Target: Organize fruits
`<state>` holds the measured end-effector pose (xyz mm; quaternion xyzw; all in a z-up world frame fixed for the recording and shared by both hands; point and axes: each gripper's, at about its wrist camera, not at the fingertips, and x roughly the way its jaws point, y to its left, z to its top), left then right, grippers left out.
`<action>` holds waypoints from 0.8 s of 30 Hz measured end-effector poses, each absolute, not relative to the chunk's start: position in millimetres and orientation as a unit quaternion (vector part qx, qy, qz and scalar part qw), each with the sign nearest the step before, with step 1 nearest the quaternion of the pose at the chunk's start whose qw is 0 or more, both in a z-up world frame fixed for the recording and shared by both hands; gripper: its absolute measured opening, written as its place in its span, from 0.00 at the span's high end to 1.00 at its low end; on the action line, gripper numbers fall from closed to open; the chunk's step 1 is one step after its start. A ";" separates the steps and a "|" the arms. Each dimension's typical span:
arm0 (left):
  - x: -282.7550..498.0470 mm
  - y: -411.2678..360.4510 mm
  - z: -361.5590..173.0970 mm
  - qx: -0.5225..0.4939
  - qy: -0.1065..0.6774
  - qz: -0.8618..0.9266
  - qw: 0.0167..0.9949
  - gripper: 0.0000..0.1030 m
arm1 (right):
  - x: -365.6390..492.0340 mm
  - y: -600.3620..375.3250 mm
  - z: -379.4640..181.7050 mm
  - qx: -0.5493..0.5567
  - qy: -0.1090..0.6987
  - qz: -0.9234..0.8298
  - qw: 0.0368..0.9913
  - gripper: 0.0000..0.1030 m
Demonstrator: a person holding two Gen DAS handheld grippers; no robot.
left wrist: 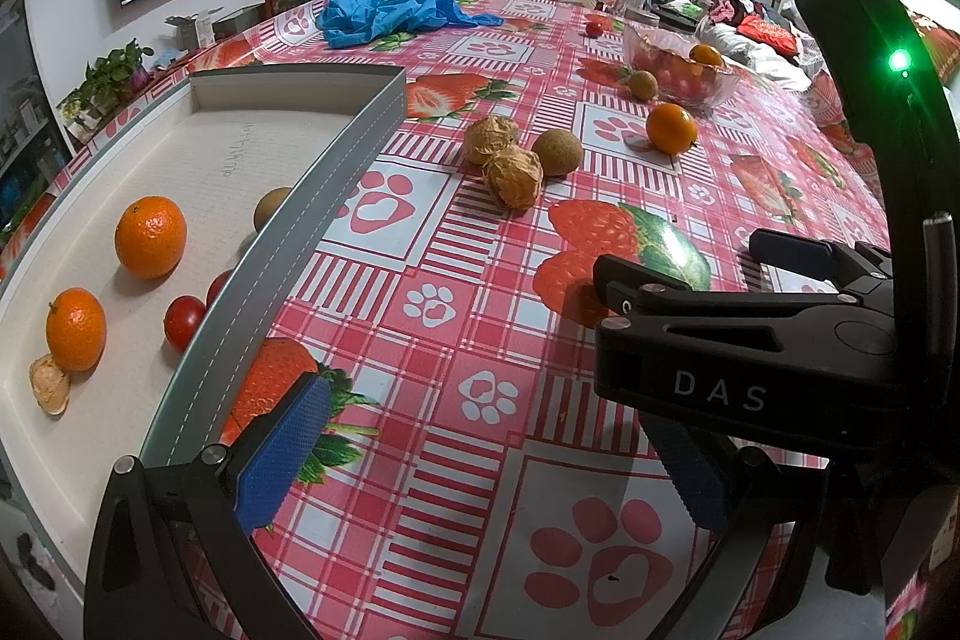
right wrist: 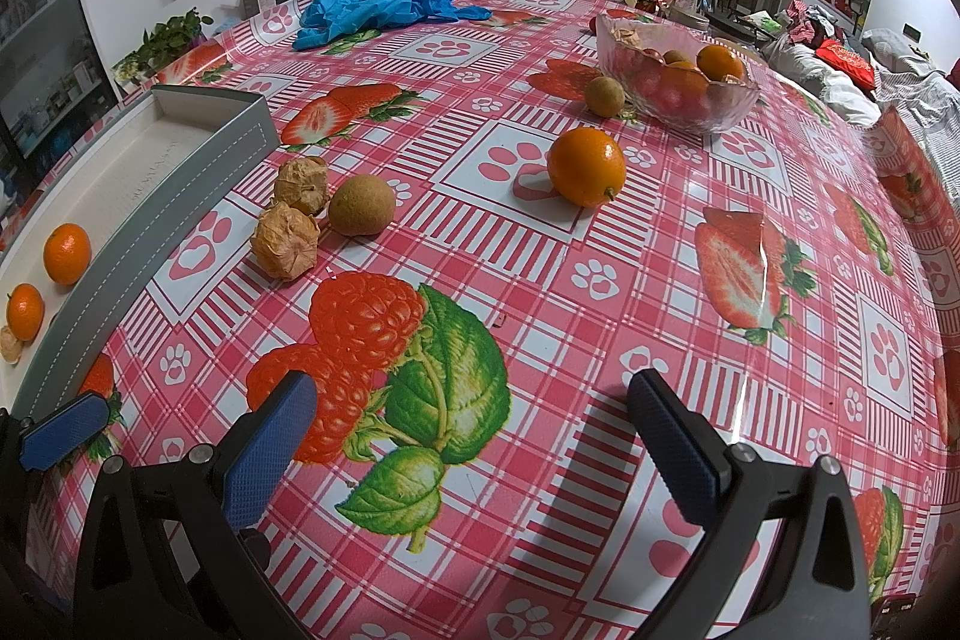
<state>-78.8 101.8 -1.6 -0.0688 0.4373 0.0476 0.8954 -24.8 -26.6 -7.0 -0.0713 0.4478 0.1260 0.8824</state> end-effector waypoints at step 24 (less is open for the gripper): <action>-79.3 101.9 -1.4 -0.068 0.438 0.049 0.895 0.01 | -24.9 -26.5 -7.0 -0.071 0.448 0.126 0.882 0.00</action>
